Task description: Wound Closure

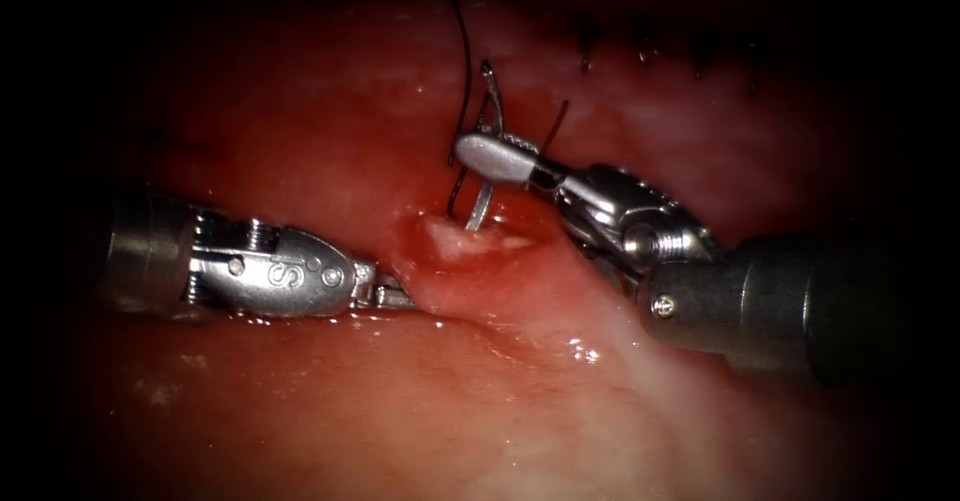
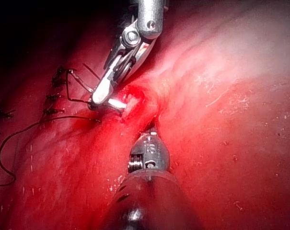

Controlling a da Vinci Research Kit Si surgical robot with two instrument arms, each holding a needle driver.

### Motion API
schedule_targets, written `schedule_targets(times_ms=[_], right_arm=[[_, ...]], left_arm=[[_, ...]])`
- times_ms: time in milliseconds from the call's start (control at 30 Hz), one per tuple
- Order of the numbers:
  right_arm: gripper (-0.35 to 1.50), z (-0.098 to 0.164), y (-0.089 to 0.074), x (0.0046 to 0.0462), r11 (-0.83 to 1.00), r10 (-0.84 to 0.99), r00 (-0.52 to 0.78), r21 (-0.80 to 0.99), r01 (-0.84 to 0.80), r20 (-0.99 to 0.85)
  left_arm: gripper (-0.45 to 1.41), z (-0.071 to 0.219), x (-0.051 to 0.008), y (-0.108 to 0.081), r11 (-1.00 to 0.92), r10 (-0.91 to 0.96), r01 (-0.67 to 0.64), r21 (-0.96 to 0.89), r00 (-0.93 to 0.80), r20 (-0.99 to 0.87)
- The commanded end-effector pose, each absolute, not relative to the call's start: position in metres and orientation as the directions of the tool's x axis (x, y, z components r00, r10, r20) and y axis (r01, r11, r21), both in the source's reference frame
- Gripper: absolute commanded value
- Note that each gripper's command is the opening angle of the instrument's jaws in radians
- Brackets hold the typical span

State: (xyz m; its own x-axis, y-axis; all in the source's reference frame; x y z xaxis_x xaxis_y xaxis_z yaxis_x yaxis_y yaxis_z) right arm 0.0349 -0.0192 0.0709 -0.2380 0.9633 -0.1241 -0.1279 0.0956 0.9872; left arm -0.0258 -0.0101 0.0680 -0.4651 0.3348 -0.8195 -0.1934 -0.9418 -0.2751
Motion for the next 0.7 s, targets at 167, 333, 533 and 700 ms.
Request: schedule_targets(times_ms=[167, 333, 533, 700], right_arm=[[-0.35, 0.0702, -0.0210, 0.0369, 0.090, 0.964, -0.242, 0.991, -0.096, -0.111], [-0.35, 0.0694, -0.0222, 0.0384, 0.079, 0.968, -0.234, 0.994, -0.070, -0.093], [-0.35, 0.0686, -0.0236, 0.0390, 0.051, 0.974, -0.219, 0.998, -0.041, -0.059], [-0.35, 0.0679, -0.0248, 0.0386, 0.044, 0.975, -0.215, 0.998, -0.041, -0.052]], left_arm=[[-0.45, 0.0686, -0.0265, -0.0102, -0.942, 0.334, -0.193, -0.275, -0.464, -0.820], [-0.45, 0.0686, -0.0265, -0.0102, -0.942, 0.334, -0.193, -0.275, -0.464, -0.820], [-0.45, 0.0686, -0.0264, -0.0102, -0.942, 0.334, -0.193, -0.275, -0.464, -0.820], [-0.45, 0.0686, -0.0264, -0.0102, -0.942, 0.334, -0.192, -0.275, -0.464, -0.820]])
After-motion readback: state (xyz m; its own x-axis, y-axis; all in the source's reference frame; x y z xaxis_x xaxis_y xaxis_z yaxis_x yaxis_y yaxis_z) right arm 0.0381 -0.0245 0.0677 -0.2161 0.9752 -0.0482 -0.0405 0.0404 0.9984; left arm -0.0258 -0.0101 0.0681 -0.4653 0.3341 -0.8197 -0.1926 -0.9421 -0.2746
